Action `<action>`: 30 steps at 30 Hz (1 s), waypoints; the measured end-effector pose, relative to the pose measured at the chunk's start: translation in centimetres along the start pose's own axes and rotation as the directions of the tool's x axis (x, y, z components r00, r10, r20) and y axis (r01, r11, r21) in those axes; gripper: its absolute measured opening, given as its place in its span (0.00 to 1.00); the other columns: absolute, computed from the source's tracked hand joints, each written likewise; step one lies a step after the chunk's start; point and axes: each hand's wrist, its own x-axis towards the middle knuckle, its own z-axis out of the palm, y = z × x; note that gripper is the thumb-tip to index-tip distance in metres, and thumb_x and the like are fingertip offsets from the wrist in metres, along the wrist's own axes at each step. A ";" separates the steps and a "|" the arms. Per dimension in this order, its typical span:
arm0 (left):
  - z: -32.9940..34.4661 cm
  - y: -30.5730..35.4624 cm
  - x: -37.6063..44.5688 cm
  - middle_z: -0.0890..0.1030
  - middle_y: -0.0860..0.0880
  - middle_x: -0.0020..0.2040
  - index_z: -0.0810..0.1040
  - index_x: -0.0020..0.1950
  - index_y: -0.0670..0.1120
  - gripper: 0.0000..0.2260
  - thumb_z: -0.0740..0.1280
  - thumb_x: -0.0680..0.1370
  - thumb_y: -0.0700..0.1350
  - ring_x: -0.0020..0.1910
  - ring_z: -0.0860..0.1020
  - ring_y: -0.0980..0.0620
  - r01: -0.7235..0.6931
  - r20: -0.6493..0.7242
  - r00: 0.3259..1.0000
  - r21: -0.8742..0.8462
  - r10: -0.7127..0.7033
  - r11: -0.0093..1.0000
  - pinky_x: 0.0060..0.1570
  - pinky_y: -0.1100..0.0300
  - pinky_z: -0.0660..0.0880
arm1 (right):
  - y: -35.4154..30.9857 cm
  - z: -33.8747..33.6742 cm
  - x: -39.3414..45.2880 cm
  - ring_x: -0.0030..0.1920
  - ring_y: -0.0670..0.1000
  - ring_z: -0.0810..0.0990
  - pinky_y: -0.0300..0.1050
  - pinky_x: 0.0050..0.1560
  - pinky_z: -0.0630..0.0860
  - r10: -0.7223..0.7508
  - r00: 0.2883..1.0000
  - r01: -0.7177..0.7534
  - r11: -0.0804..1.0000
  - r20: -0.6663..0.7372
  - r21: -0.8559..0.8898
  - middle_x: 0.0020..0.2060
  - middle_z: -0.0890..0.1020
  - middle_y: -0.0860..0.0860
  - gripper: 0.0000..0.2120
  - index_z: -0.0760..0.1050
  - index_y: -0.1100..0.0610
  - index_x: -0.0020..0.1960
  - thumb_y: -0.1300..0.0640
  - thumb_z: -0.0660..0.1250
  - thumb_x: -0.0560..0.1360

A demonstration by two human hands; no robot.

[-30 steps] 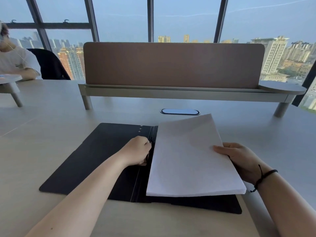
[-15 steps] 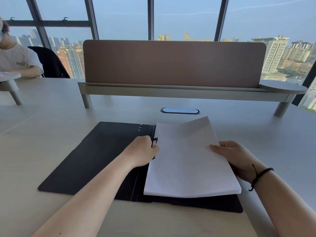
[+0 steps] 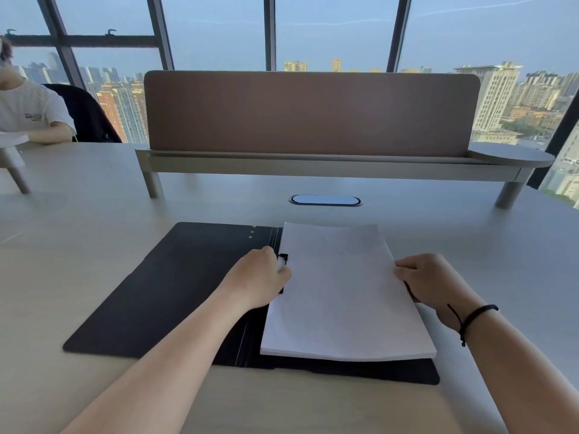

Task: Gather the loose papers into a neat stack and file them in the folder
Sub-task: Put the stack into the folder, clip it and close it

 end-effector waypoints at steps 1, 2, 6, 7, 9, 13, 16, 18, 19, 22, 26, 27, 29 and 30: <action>0.0 0.0 0.0 0.67 0.50 0.29 0.64 0.38 0.43 0.13 0.60 0.80 0.48 0.25 0.62 0.52 -0.001 0.004 1.000 -0.001 0.001 1.000 0.24 0.58 0.57 | 0.0 0.1 -0.1 0.35 0.55 0.77 0.50 0.40 0.73 0.000 1.000 0.000 1.000 -0.010 -0.026 0.34 0.81 0.69 0.11 0.81 0.70 0.45 0.65 0.62 0.76; 0.0 -0.1 0.1 0.68 0.50 0.29 0.64 0.38 0.43 0.13 0.60 0.80 0.48 0.25 0.63 0.52 -0.003 0.006 1.000 0.001 0.003 1.000 0.25 0.58 0.57 | 0.0 0.2 -0.2 0.34 0.53 0.75 0.49 0.40 0.71 -0.007 1.000 0.005 0.998 -0.023 -0.058 0.33 0.80 0.67 0.12 0.80 0.70 0.46 0.62 0.63 0.74; 0.2 -0.3 0.1 0.69 0.50 0.29 0.64 0.38 0.43 0.14 0.60 0.80 0.49 0.26 0.64 0.51 -0.009 0.002 1.000 0.031 0.009 0.999 0.25 0.57 0.58 | -0.1 0.4 -0.2 0.32 0.50 0.69 0.44 0.37 0.64 -0.075 0.996 0.061 0.974 -0.055 -0.220 0.30 0.71 0.65 0.16 0.74 0.72 0.45 0.57 0.64 0.71; 0.4 -0.4 0.1 0.70 0.50 0.30 0.64 0.38 0.43 0.14 0.59 0.80 0.50 0.26 0.65 0.51 -0.010 -0.008 1.000 0.045 0.010 0.999 0.26 0.57 0.58 | -0.3 0.4 -0.3 0.30 0.50 0.68 0.44 0.35 0.63 -0.093 0.994 0.075 0.959 -0.055 -0.274 0.28 0.70 0.62 0.14 0.74 0.72 0.42 0.58 0.65 0.73; 0.8 -0.7 0.1 0.71 0.49 0.32 0.66 0.40 0.43 0.14 0.59 0.79 0.52 0.28 0.67 0.50 -0.005 -0.042 0.999 0.073 0.008 0.997 0.26 0.57 0.59 | -0.3 0.6 -0.4 0.28 0.56 0.67 0.44 0.31 0.61 -0.132 0.989 0.097 0.918 -0.064 -0.385 0.26 0.69 0.55 0.14 0.73 0.69 0.38 0.58 0.65 0.75; 1.6 -1.1 0.2 0.80 0.47 0.38 0.69 0.44 0.42 0.16 0.59 0.78 0.55 0.35 0.75 0.45 0.028 -0.099 0.995 0.090 -0.019 0.996 0.31 0.56 0.64 | -0.2 1.1 -1.4 0.35 0.58 0.80 0.44 0.33 0.72 -0.155 0.983 0.061 0.780 -0.098 -0.623 0.30 0.80 0.51 0.17 0.79 0.57 0.40 0.43 0.64 0.74; 1.9 -1.1 0.1 0.82 0.48 0.38 0.70 0.43 0.44 0.18 0.59 0.77 0.59 0.35 0.77 0.46 0.049 -0.129 0.991 0.069 -0.040 0.996 0.30 0.56 0.66 | -0.6 1.4 -2.2 0.42 0.58 0.79 0.46 0.35 0.70 -0.153 0.982 0.023 0.690 -0.114 -0.723 0.39 0.80 0.50 0.21 0.74 0.54 0.43 0.35 0.62 0.74; 1.9 -1.0 -0.3 0.81 0.49 0.37 0.72 0.42 0.44 0.20 0.58 0.77 0.61 0.35 0.77 0.47 0.059 -0.157 0.986 0.064 -0.048 0.996 0.30 0.57 0.67 | -0.7 1.7 -2.6 0.50 0.59 0.79 0.47 0.40 0.70 -0.188 0.977 0.052 0.677 -0.105 -0.734 0.48 0.77 0.51 0.22 0.74 0.52 0.49 0.33 0.61 0.74; 1.9 -0.9 -0.5 0.81 0.50 0.37 0.73 0.43 0.45 0.20 0.58 0.78 0.62 0.35 0.77 0.47 0.058 -0.172 0.984 0.061 -0.047 0.996 0.31 0.56 0.69 | -0.8 1.9 -2.9 0.54 0.59 0.78 0.48 0.43 0.71 -0.207 0.975 0.079 0.677 -0.086 -0.732 0.51 0.76 0.52 0.23 0.75 0.51 0.55 0.33 0.61 0.74; 1.9 -1.2 -1.2 0.81 0.52 0.40 0.75 0.45 0.47 0.20 0.57 0.78 0.63 0.38 0.79 0.49 0.038 -0.198 0.980 0.012 -0.035 0.999 0.38 0.54 0.76 | -1.0 2.4 -4.0 0.65 0.57 0.74 0.50 0.58 0.71 -0.282 0.959 0.182 0.655 -0.014 -0.734 0.63 0.74 0.52 0.30 0.69 0.46 0.72 0.34 0.63 0.75; 1.5 -1.6 -3.2 0.80 0.53 0.41 0.78 0.50 0.50 0.11 0.63 0.79 0.56 0.41 0.79 0.51 -0.045 -0.202 0.979 -0.114 0.021 0.992 0.43 0.55 0.76 | -1.8 4.8 -6.6 0.70 0.53 0.71 0.50 0.70 0.63 -0.472 0.864 0.445 0.559 0.172 -0.700 0.71 0.71 0.48 0.26 0.70 0.42 0.72 0.36 0.62 0.76; 1.3 -1.7 -3.9 0.80 0.54 0.41 0.78 0.50 0.51 0.08 0.65 0.78 0.54 0.41 0.78 0.53 -0.068 -0.200 0.979 -0.158 0.035 0.985 0.43 0.55 0.76 | -2.0 5.7 -7.3 0.69 0.53 0.71 0.49 0.71 0.62 -0.479 0.846 0.496 0.549 0.234 -0.673 0.71 0.71 0.47 0.25 0.72 0.42 0.71 0.36 0.60 0.77; 0.6 -2.1 -5.3 0.80 0.56 0.44 0.79 0.52 0.51 0.07 0.66 0.78 0.52 0.44 0.78 0.58 -0.088 -0.194 0.980 -0.258 0.037 0.962 0.46 0.62 0.75 | -2.3 7.0 -8.6 0.67 0.51 0.73 0.47 0.69 0.64 -0.448 0.839 0.534 0.566 0.310 -0.628 0.69 0.74 0.45 0.21 0.74 0.41 0.67 0.37 0.58 0.78; 0.2 -2.7 -5.9 0.80 0.56 0.47 0.79 0.54 0.51 0.09 0.67 0.77 0.52 0.47 0.78 0.59 -0.072 -0.196 0.981 -0.295 0.013 0.953 0.49 0.62 0.75 | -2.2 7.2 -8.8 0.66 0.50 0.74 0.47 0.67 0.65 -0.444 0.838 0.537 0.569 0.317 -0.622 0.67 0.75 0.45 0.20 0.75 0.41 0.66 0.38 0.57 0.79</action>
